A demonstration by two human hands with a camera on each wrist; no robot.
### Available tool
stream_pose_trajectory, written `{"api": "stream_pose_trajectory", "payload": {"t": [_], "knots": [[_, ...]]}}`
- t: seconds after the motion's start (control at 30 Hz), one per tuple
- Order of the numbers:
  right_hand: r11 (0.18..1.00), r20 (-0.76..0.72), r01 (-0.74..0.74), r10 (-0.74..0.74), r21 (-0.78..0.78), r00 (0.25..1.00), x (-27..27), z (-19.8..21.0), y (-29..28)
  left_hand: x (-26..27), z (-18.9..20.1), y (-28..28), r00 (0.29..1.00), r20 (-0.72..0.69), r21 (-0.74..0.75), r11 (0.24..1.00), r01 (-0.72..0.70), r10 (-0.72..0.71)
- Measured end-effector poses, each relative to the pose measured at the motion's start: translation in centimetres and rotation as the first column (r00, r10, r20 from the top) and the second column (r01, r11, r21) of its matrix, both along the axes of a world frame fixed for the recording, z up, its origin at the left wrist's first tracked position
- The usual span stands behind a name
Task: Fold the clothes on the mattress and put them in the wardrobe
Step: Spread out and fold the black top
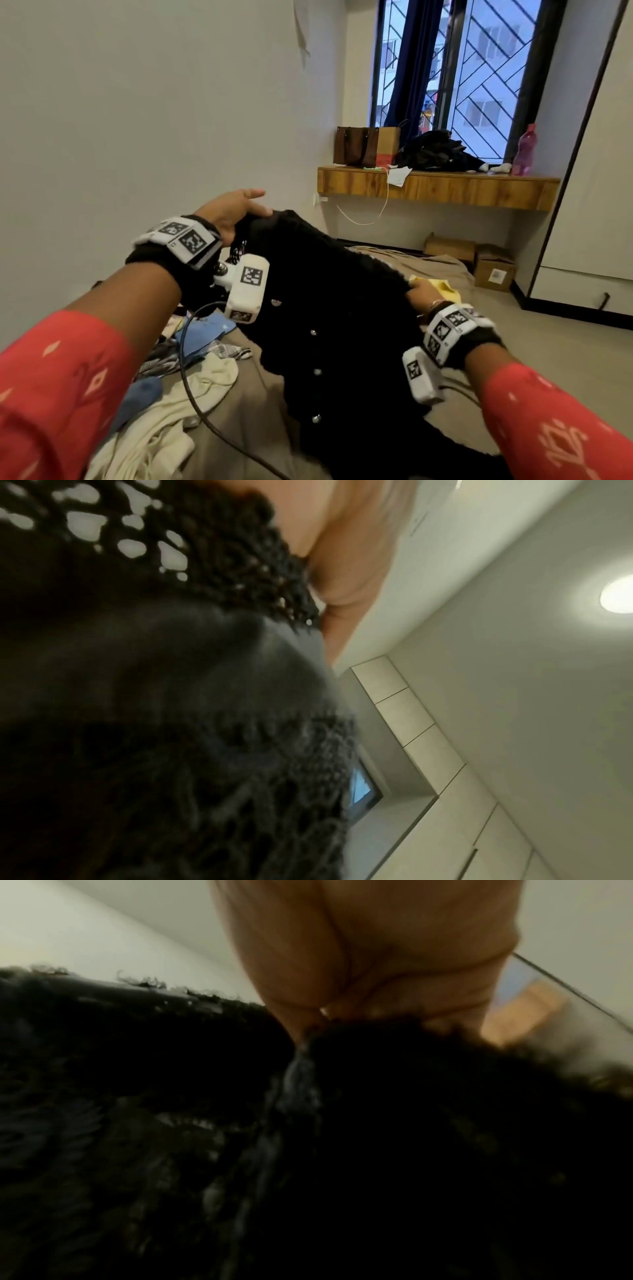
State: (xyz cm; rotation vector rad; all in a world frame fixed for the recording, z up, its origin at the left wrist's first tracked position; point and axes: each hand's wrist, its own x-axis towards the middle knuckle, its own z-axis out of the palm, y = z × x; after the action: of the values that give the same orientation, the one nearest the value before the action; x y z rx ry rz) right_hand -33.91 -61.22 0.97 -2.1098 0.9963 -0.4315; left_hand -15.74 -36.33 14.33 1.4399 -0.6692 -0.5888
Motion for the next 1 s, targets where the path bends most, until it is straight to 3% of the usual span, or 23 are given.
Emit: {"api": "stream_pose_trajectory", "payload": {"t": [0.1,0.23,0.33,0.43,0.53,0.63,0.73,0.8,0.83,0.9,0.97,1.0], "knots": [[0.974,0.082,0.157,-0.145,-0.164,0.986,-1.7,4.5,-2.8,1.6,-1.9,-1.0,0.997,0.083,-0.007,1.000,0.006,-0.005],[0.856,0.223,0.302,-0.225,-0.419,0.948,-3.2,11.5,-4.3,2.0,-0.6,-3.3,0.956,0.255,-0.289,0.955,-0.065,0.142],[0.722,0.415,0.395,-0.164,-0.567,0.895,-4.8,16.2,-3.5,2.1,1.7,-4.3,0.945,0.271,-0.461,0.886,-0.040,0.184],[0.669,0.457,0.374,-0.057,-0.642,0.888,-6.2,16.2,-2.3,2.9,1.1,-4.5,0.968,0.201,-0.519,0.855,-0.024,0.148],[0.642,0.284,0.146,0.116,-0.753,0.952,-7.4,10.7,0.1,3.8,-3.5,-3.9,0.976,0.146,-0.413,0.907,-0.088,0.161],[0.568,-0.056,-0.141,0.165,-0.811,0.985,-8.6,-0.3,2.7,4.6,-11.0,-2.6,0.992,0.038,-0.253,0.962,-0.106,0.120],[0.611,-0.424,-0.424,0.155,-0.669,0.892,-8.9,-11.9,6.5,4.6,-19.2,-1.0,0.989,-0.103,-0.053,0.993,-0.109,0.103],[0.632,-0.664,-0.624,0.223,-0.459,0.714,-9.3,-16.8,8.3,4.8,-23.7,0.2,0.982,-0.139,0.041,0.992,-0.121,0.126],[0.681,-0.695,-0.626,0.238,-0.379,0.679,-9.6,-18.4,9.4,5.0,-25.4,1.0,0.978,-0.147,0.084,0.987,-0.134,0.146],[0.711,-0.627,-0.584,0.258,-0.392,0.735,-9.8,-20.2,9.7,5.6,-27.6,2.4,0.974,-0.140,0.135,0.978,-0.156,0.175],[0.803,-0.567,-0.483,0.229,-0.349,0.791,-9.6,-20.8,8.7,6.0,-28.4,3.4,0.976,-0.141,0.172,0.975,-0.141,0.166],[0.795,-0.580,-0.464,0.179,-0.390,0.794,-9.1,-20.7,7.9,6.2,-28.6,3.8,0.977,-0.142,0.192,0.972,-0.132,0.161]]}}
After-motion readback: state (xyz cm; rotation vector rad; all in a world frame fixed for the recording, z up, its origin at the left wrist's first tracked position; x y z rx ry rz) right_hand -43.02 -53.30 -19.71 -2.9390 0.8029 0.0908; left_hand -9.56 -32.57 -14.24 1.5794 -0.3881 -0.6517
